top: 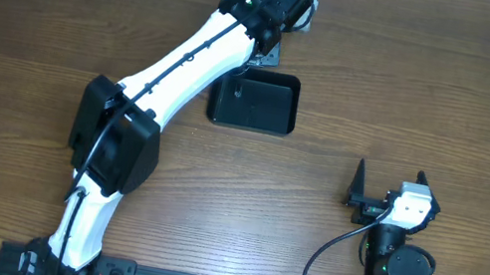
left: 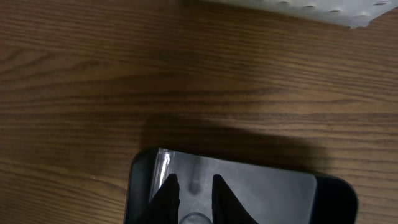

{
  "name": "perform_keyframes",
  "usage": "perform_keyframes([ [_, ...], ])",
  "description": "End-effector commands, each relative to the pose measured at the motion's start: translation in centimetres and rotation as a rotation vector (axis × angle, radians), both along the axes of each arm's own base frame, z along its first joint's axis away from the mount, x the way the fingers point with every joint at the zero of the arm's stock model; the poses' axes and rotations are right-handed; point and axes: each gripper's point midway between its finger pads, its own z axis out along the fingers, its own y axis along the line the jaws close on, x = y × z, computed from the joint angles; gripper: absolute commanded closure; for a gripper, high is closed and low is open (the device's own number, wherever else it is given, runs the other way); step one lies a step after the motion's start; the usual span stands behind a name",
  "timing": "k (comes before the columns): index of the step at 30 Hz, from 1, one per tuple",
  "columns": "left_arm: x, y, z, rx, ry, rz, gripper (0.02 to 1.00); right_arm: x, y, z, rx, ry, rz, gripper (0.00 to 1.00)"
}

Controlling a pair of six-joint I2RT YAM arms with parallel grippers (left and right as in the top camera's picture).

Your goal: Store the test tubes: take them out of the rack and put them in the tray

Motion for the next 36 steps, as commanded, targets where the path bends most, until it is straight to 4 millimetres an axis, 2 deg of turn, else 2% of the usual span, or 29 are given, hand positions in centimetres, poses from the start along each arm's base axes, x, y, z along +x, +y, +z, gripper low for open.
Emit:
perform_keyframes([
  [1, 0.0, 0.7, -2.0, 0.019, 0.043, 0.018, 0.941, 0.0, 0.2, -0.1, 0.007, -0.002, 0.009, 0.009],
  [6, -0.2, 1.1, -3.7, 0.034, 0.088, 0.024, 0.934, 0.0, 0.2, -0.1, 0.007, -0.002, 0.009, 0.007],
  [16, -1.0, 1.2, -5.5, 0.025, 0.157, 0.023, 0.917, 0.0, 0.2, -0.1, 0.007, -0.002, 0.009, 0.009],
  [20, -1.2, 1.2, -5.6, 0.026, 0.165, 0.022, 0.761, 0.0, 0.2, -0.1, 0.007, -0.002, 0.009, 0.009],
  [23, -1.1, 1.1, -4.5, 0.017, 0.147, 0.02, 0.656, 0.0, 0.2, -0.1, 0.007, -0.002, 0.009, 0.009],
  [25, -0.9, 1.1, -2.7, 0.016, 0.104, 0.018, 0.586, 0.0, 0.2, -0.1, 0.007, -0.002, 0.009, 0.007],
  [28, -0.4, 1.4, 2.1, 0.028, -0.028, 0.023, 0.544, 0.0, 0.2, -0.1, 0.007, -0.002, 0.009, 0.007],
  [32, 0.6, 2.4, 10.8, 0.023, -0.281, 0.056, 0.446, 0.0, 0.2, -0.1, 0.007, -0.002, 0.009, 0.007],
  [35, 1.5, 2.8, 17.8, 0.001, -0.469, -0.028, 0.404, 0.0, 0.2, -0.1, 0.007, -0.002, 0.009, 0.007],
  [36, 1.7, 2.9, 19.0, 0.001, -0.503, -0.045, 0.4, 0.0, 0.2, -0.1, 0.007, -0.002, 0.009, 0.009],
])
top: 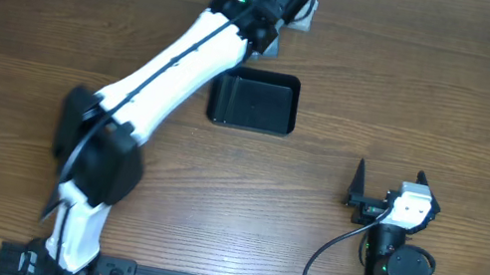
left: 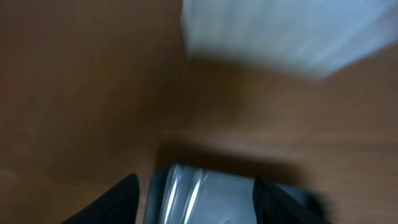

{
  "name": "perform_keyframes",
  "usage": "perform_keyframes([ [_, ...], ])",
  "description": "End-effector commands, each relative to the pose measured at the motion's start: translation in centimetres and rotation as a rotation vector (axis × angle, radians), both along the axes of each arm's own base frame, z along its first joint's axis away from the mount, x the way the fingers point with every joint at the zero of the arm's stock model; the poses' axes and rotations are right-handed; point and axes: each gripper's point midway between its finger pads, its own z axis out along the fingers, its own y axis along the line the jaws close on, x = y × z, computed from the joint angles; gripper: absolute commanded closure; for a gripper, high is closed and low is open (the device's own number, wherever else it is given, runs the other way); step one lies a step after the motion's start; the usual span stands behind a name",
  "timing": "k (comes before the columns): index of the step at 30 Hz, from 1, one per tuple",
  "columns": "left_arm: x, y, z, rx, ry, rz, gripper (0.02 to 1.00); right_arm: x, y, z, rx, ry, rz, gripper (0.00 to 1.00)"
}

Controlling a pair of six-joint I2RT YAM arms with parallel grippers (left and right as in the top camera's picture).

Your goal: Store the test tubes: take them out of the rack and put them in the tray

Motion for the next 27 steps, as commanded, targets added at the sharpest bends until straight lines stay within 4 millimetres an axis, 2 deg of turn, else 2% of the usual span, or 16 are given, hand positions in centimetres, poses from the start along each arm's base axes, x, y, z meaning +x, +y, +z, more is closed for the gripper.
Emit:
perform_keyframes([
  [1, 0.7, 2.6, 13.7, 0.024, -0.341, -0.073, 0.391, 0.0, 0.2, -0.1, 0.008, -0.002, 0.01, 0.009],
  [4, 1.2, 4.0, 18.3, 0.03, -0.465, -0.115, 0.343, 0.0, 0.2, -0.1, 0.008, -0.002, 0.01, 0.009],
  [7, 1.5, 5.5, 21.5, 0.026, -0.552, -0.159, 0.305, 0.0, 0.2, -0.1, 0.008, -0.002, 0.01, 0.007],
  [10, 1.4, 7.7, 23.5, -0.002, -0.628, -0.19, 0.261, 0.0, 0.2, -0.1, 0.008, -0.002, 0.01, 0.009],
  [13, 0.7, 10.4, 24.2, -0.059, -0.694, -0.193, 0.242, 0.0, 0.2, -0.1, 0.008, -0.002, 0.01, 0.009],
  [18, -2.1, 14.8, 23.0, -0.096, -0.778, -0.178, 0.229, 0.0, 0.2, -0.1, 0.008, -0.002, 0.01, 0.009],
  [24, -7.2, 18.9, 17.9, -0.08, -0.826, -0.119, 0.202, 0.0, 0.2, -0.1, 0.008, -0.002, 0.01, 0.007],
  [27, -9.5, 20.0, 15.5, -0.077, -0.853, -0.106, 0.174, 0.0, 0.2, -0.1, 0.008, -0.002, 0.01, 0.007],
])
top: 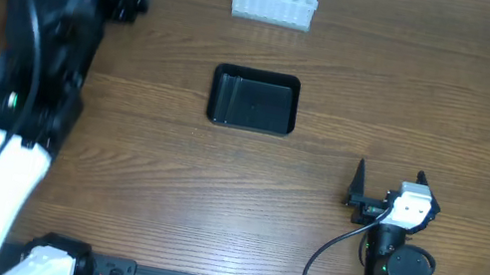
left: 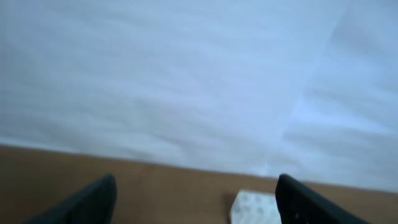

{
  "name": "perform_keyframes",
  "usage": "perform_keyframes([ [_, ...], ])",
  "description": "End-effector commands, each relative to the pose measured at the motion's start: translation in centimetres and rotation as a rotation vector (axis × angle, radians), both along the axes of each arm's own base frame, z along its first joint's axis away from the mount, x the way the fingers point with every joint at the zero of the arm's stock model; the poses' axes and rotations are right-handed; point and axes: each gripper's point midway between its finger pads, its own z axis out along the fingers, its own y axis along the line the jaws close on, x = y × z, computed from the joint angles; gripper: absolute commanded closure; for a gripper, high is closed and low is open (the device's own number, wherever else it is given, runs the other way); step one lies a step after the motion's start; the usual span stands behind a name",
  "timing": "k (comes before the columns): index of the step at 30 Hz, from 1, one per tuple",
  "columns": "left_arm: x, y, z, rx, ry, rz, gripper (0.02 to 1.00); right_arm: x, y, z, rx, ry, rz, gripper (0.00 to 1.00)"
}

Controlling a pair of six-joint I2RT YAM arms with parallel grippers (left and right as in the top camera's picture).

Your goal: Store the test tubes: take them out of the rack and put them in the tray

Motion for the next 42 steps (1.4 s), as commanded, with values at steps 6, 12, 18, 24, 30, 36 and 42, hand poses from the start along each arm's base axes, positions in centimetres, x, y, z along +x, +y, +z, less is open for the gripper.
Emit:
perform_keyframes([
  [6, -7.7, 1.8, -7.0, 0.003, -0.09, -0.003, 0.069, 0.0, 0.2, -0.1, 0.007, -0.002, 0.01, 0.009],
  [12, -11.3, 2.0, -10.7, -0.003, -0.151, -0.007, 0.018, 0.0, 0.2, -0.1, 0.007, -0.002, 0.01, 0.009],
  [18, -13.3, 1.8, -13.7, -0.005, -0.189, -0.032, 0.02, 0.0, 0.2, -0.1, 0.007, -0.002, 0.01, 0.007],
  [24, -14.0, 1.5, -17.4, -0.003, -0.169, -0.053, 0.018, 0.0, 0.2, -0.1, 0.007, -0.002, 0.01, 0.009],
  [30, -14.6, 1.6, -21.2, 0.051, -0.023, -0.055, 0.018, 0.0, 0.2, -0.1, 0.007, -0.002, 0.01, 0.007],
  [36, -14.6, 1.9, -21.3, 0.06, -0.019, -0.047, 0.018, 0.0, 0.2, -0.1, 0.007, -0.002, 0.01, 0.009],
  [42, -14.6, 2.0, -21.3, 0.06, -0.019, -0.047, 0.02, 0.0, 0.2, -0.1, 0.007, -0.002, 0.01, 0.007],
])
